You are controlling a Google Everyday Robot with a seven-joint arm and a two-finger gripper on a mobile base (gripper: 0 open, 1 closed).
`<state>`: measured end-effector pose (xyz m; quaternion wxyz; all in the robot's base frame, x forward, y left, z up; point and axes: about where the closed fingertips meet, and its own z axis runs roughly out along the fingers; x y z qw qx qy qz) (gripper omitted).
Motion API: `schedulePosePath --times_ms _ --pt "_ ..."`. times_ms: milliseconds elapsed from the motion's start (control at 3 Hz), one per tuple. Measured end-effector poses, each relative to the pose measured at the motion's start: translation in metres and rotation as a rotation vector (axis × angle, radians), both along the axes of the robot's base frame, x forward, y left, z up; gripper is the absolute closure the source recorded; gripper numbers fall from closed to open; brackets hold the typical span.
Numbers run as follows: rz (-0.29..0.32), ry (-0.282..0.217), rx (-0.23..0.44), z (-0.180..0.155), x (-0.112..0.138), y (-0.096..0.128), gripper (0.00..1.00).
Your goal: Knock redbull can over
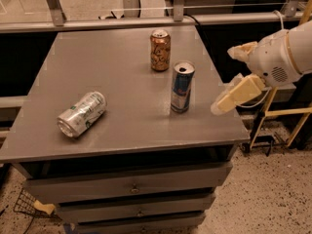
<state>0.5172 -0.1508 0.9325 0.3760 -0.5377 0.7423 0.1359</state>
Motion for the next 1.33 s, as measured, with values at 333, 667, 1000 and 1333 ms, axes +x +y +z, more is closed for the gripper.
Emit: schedulePosePath --times_ms 333,667,1000,1333 --pt "0.018 -0.002 0.112 -0.012 0.013 0.015 0.00" --pt "0.054 -0.028 0.263 -0.022 0.022 0.036 0.00" --pt "0.079 -0.048 0.364 -0.027 0.026 0.049 0.00" --pt "0.107 -0.057 0.469 -0.032 0.028 0.065 0.00"
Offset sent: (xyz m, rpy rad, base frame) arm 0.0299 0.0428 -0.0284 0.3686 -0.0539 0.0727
